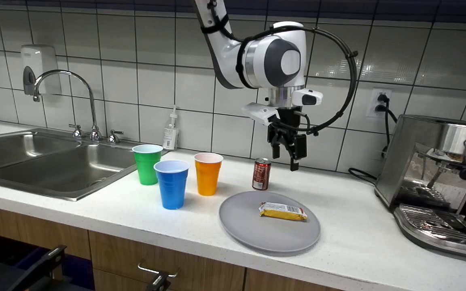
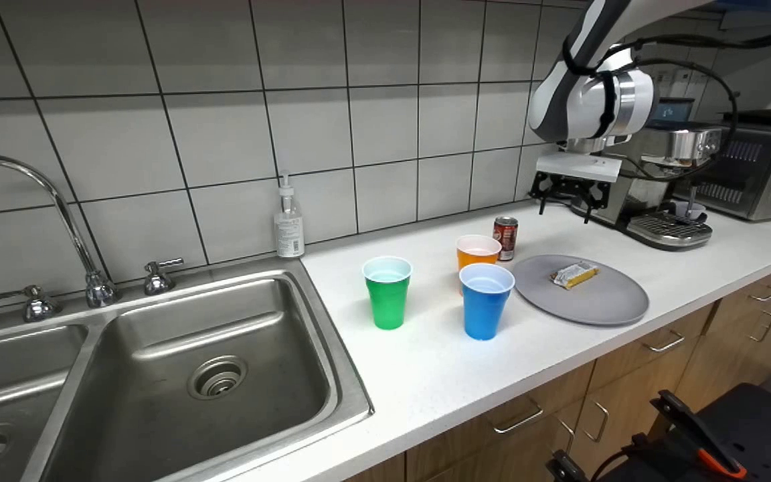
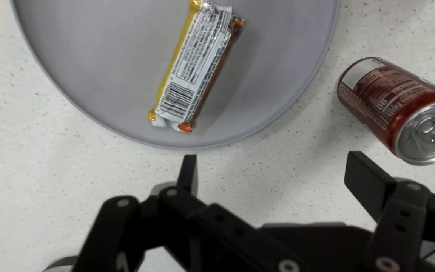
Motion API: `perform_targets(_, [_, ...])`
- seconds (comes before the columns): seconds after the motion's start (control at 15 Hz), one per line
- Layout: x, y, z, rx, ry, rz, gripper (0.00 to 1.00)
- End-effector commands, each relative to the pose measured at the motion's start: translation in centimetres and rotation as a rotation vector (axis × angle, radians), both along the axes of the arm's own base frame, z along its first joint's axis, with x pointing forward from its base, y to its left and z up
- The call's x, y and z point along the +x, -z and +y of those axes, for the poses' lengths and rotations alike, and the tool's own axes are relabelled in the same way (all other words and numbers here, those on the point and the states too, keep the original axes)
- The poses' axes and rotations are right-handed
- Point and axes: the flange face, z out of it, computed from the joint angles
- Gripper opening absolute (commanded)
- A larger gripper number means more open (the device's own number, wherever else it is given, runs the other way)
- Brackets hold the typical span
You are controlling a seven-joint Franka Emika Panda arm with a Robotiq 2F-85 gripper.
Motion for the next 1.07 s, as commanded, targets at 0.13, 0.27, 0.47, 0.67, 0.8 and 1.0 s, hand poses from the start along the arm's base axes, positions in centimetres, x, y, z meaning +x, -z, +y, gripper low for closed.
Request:
perform_targets(0.13, [-2.0, 0.5, 0.1, 0.033, 0.048, 0.033, 1.00])
perform_targets(0.27, [-2.3, 1.3, 0.1, 0.036, 0.061, 0.047, 1.00])
perform_targets(0.47, [-2.4, 2.2, 0.1, 0.047, 0.079, 0.058, 1.00])
perform_targets(0.67, [-2.3, 3.0, 0.1, 0.065, 0.114, 0.061, 1.00])
perform_targets(0.8, [-2.2, 3.6, 0.0, 0.076, 0.140, 0.062, 1.00])
perform_targets(1.0, [-2.3, 4.7, -0.1, 0.096, 0.179, 0.071, 1.00])
